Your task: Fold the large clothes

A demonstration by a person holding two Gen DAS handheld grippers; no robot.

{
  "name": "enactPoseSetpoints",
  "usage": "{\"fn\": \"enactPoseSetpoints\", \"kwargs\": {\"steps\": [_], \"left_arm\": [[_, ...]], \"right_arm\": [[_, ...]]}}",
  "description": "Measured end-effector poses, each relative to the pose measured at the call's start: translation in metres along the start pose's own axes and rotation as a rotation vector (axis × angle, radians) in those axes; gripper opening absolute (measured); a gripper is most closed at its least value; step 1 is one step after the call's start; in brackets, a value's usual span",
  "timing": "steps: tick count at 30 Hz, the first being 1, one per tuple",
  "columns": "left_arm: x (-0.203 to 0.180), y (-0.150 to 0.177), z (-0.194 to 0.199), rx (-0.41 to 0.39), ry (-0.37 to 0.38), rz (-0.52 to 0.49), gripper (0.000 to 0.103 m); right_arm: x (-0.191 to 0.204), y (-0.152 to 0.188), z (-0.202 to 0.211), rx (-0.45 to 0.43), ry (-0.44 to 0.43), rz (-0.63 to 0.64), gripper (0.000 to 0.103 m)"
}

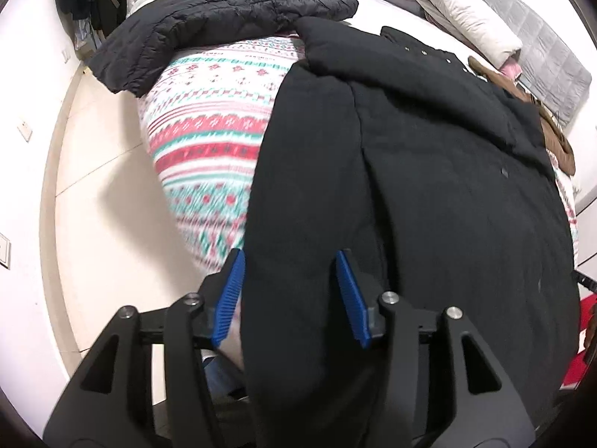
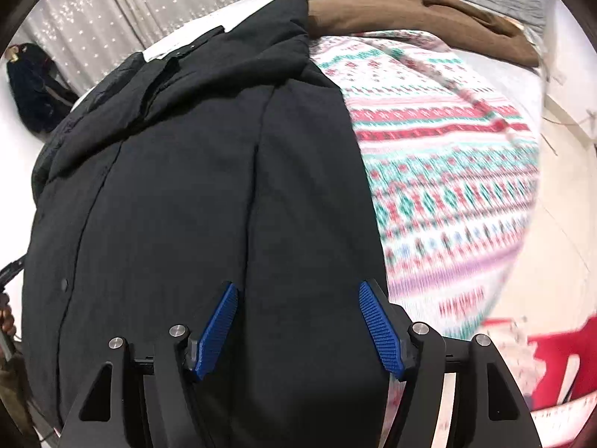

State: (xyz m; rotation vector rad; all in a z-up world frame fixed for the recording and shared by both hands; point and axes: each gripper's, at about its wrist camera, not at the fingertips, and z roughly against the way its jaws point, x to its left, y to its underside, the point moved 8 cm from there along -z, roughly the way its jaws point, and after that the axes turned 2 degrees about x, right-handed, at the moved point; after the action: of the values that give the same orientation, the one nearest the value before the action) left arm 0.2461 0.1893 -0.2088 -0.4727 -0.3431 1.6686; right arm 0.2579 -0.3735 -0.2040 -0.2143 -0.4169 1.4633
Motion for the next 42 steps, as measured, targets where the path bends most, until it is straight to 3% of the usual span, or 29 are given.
{"fn": "enactPoseSetpoints", "kwargs": {"steps": [6, 11, 18, 21, 24, 26, 30, 32, 34, 37, 42], "left_arm": [[0.017, 0.018, 0.003, 0.019, 0.037, 0.075, 0.06], [0.025, 0.044, 0.014, 0.039, 0.078, 0.11, 0.06], [0.039, 0.073, 0.017, 0.08, 0.246, 0.253, 0.06], [0.043, 0.083, 0.017, 0.101, 0.352, 0.324, 0.06], [0.038, 0.098, 0.011, 0.145, 0.402, 0.325, 0.062], [0.033, 0.107, 0.007, 0.179, 0.43, 0.331, 0.062], [0.029, 0.113, 0.009, 0.179, 0.482, 0.364, 0.059], [0.024, 0.111, 0.013, 0.159, 0.49, 0.334, 0.043], [0.019, 0.11, 0.015, 0.146, 0.484, 0.303, 0.017], [0.02, 0.109, 0.019, 0.122, 0.465, 0.294, 0.008], [0.028, 0.108, 0.038, 0.056, 0.511, 0.337, 0.007]], "right_arm": [[-0.002, 0.027, 0.009, 0.019, 0.062, -0.063, 0.088], [-0.02, 0.052, 0.017, 0.038, 0.008, -0.186, 0.089], [-0.031, 0.085, 0.03, 0.058, -0.125, -0.336, 0.089], [-0.031, 0.1, 0.033, 0.087, -0.177, -0.376, 0.088], [-0.024, 0.12, 0.042, 0.122, -0.22, -0.357, 0.08], [-0.022, 0.13, 0.048, 0.133, -0.234, -0.326, 0.069], [-0.016, 0.132, 0.064, 0.095, -0.29, -0.28, 0.056], [-0.014, 0.134, 0.061, 0.106, -0.276, -0.271, 0.042], [-0.011, 0.134, 0.057, 0.12, -0.262, -0.258, 0.033], [-0.011, 0.126, 0.055, 0.107, -0.283, -0.259, 0.02], [-0.017, 0.11, 0.075, -0.008, -0.354, -0.315, 0.017]]}}
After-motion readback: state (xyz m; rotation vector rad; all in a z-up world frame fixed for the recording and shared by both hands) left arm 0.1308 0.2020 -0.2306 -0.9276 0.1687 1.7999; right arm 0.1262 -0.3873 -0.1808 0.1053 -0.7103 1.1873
